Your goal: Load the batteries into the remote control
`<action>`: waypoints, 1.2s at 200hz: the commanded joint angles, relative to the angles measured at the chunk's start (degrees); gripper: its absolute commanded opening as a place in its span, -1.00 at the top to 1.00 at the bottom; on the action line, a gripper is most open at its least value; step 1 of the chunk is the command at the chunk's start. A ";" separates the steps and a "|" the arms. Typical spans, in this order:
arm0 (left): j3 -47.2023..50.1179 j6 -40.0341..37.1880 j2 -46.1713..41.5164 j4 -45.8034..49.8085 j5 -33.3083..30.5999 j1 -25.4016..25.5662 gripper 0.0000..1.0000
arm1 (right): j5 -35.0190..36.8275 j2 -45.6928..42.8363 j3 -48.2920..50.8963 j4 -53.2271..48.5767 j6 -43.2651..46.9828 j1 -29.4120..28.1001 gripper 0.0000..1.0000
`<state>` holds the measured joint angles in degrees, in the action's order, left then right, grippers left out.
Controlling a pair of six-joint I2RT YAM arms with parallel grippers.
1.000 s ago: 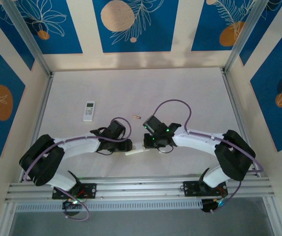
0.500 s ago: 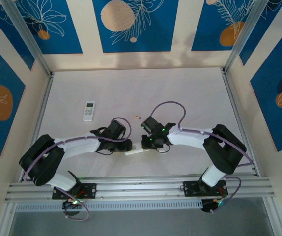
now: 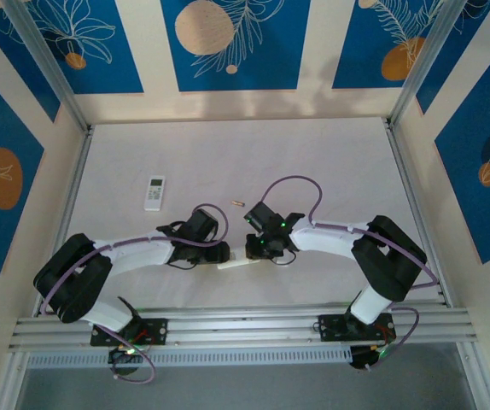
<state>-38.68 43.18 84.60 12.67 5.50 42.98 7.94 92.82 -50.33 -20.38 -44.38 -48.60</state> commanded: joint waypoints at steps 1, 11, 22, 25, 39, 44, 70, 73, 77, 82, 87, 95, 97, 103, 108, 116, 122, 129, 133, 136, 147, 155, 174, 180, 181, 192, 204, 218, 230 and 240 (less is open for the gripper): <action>1.10 -0.11 3.31 -4.60 -0.93 -0.26 -0.21 | -0.71 -0.32 -1.70 -1.51 -0.07 0.00 0.61; 1.06 -0.18 3.21 -4.54 -1.00 -0.26 -0.21 | -0.95 -0.19 -1.88 -1.68 -0.24 0.02 0.62; 1.06 -0.20 3.12 -4.37 -1.10 -0.20 -0.21 | -1.09 -0.42 -2.35 -2.22 -0.52 0.00 0.63; 1.06 -0.13 3.18 -4.35 -1.10 -0.26 -0.21 | -1.10 -0.52 -2.43 -2.35 -0.54 0.00 0.63; 1.06 -0.20 3.20 -4.34 -1.10 -0.24 -0.21 | -1.31 -1.50 -2.89 -3.21 -1.00 0.15 0.63; 1.06 -0.14 3.27 -4.38 -1.10 -0.26 -0.21 | -1.57 -1.84 -3.06 -3.56 -1.19 0.26 0.64; 0.72 -0.19 3.64 -4.50 -0.88 -0.19 -0.21 | -3.11 -3.34 -4.10 -5.72 -1.97 1.09 0.64; 0.71 -0.24 3.64 -4.49 -0.92 -0.25 -0.21 | -3.35 -3.30 -4.20 -5.97 -2.01 1.13 0.64; 0.66 -0.28 3.65 -4.41 -0.92 -0.19 -0.21 | -3.64 -3.30 -4.30 -6.32 -2.00 1.20 0.64; 0.62 -0.29 3.66 -4.36 -0.93 -0.25 -0.21 | -3.93 -3.22 -4.35 -6.61 -2.03 1.27 0.64; 0.54 -0.36 3.68 -4.36 -0.99 -0.26 -0.21 | -4.02 -3.16 -4.35 -6.83 -1.93 1.16 0.65; 0.45 -0.38 3.65 -4.30 -1.01 -0.23 -0.21 | -4.20 -3.04 -4.08 -6.85 -1.98 1.06 0.64; 0.45 -0.47 3.65 -4.29 -1.01 -0.19 -0.21 | -4.17 -3.00 -3.99 -6.84 -1.97 1.10 0.65; 0.38 -0.53 3.66 -4.17 -1.09 -0.24 -0.21 | -4.16 -2.91 -3.69 -6.90 -2.09 1.10 0.65; 0.36 -0.53 3.66 -4.18 -1.09 -0.26 -0.21 | -4.11 -2.90 -3.44 -6.79 -2.10 1.05 0.65; 0.43 -0.46 3.65 -4.17 -1.09 -0.27 -0.21 | -3.92 -2.73 -3.10 -6.83 -2.18 1.05 0.64; 0.44 -0.46 3.66 -4.22 -1.10 -0.22 -0.21 | -3.81 -2.58 -2.88 -6.69 -2.16 1.11 0.64; 0.60 -0.34 3.64 -4.35 -1.04 -0.22 -0.21 | -3.81 -2.31 -2.63 -6.54 -2.18 1.06 0.64; 0.62 -0.29 3.69 -4.46 -1.02 -0.22 -0.21 | -3.81 -2.09 -2.61 -6.39 -2.17 1.05 0.65; 0.70 -0.29 3.68 -4.41 -1.01 -0.20 -0.21 | -3.74 -1.91 -2.57 -6.34 -2.08 1.05 0.65; 0.71 -0.29 3.73 -4.40 -0.93 -0.22 -0.21 | -3.98 -1.19 -2.56 -6.00 -2.03 1.05 0.65; 0.71 -0.29 3.73 -4.33 -0.92 -0.27 -0.21 | -4.15 -0.61 -2.58 -5.81 -1.94 1.05 0.64; 0.77 -0.28 3.50 -4.17 -1.12 -0.26 -0.21 | -4.43 0.51 -2.69 -4.83 -1.68 0.85 0.64; 0.75 -0.28 3.42 -4.12 -1.15 -0.20 -0.21 | -4.41 0.96 -2.74 -4.75 -1.65 0.74 0.64; 0.77 -0.29 3.40 -4.08 -1.17 -0.19 -0.21 | -4.37 1.01 -2.71 -4.71 -1.66 0.76 0.65; 0.79 -0.29 3.30 -3.97 -1.17 -0.25 -0.21 | -4.43 1.71 -2.67 -4.43 -1.54 0.79 0.65; 0.79 -0.33 3.36 -3.92 -1.28 -0.27 -0.21 | -4.30 2.25 -2.62 -4.23 -1.54 0.83 0.64; 0.79 -0.33 3.36 -3.89 -1.23 -0.22 -0.21 | -4.37 2.49 -2.41 -3.97 -1.49 0.79 0.65; 0.79 -0.27 3.45 -3.90 -1.23 -0.27 -0.21 | -4.52 2.44 -2.33 -3.88 -1.53 0.80 0.65; 0.72 -0.28 3.60 -4.05 -1.14 -0.23 -0.21 | -4.61 2.33 -2.32 -4.01 -1.53 0.73 0.64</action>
<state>-38.70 43.18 84.73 12.69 5.50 42.98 5.08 94.45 -53.49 -24.71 -45.69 -47.59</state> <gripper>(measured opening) 0.604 0.177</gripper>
